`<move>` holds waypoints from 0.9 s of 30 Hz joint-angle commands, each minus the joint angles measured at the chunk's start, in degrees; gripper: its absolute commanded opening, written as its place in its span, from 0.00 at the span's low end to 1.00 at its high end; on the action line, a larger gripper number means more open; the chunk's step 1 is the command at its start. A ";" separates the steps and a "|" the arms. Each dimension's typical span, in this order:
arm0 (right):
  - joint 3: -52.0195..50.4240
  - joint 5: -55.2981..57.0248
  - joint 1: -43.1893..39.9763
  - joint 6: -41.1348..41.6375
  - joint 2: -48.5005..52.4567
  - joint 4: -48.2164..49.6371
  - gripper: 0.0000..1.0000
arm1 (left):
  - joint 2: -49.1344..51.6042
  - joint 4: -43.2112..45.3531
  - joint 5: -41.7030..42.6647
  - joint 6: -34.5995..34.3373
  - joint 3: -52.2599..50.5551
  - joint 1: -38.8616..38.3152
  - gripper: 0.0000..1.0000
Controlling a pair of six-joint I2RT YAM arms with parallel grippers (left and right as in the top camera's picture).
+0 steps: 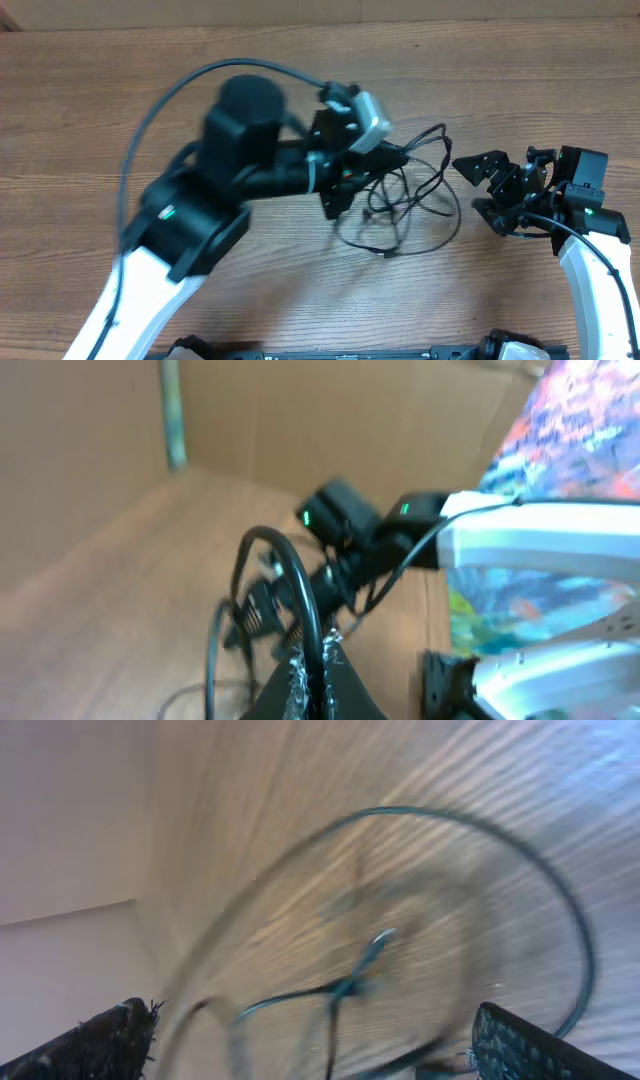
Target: Untangle cables
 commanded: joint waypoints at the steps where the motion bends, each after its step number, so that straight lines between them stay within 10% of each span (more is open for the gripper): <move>1: 0.57 3.08 -0.07 -2.97 -0.13 -0.63 1.00 | -3.89 1.95 -2.56 -0.55 1.97 1.36 0.04; 14: 0.57 -15.43 -0.07 -8.76 -0.15 3.52 1.00 | -4.28 -3.45 -15.43 -1.46 1.97 1.66 0.04; 27: 0.57 -32.39 -0.04 -8.92 -0.15 16.39 1.00 | 8.66 -3.80 -6.40 -11.37 1.97 0.90 0.04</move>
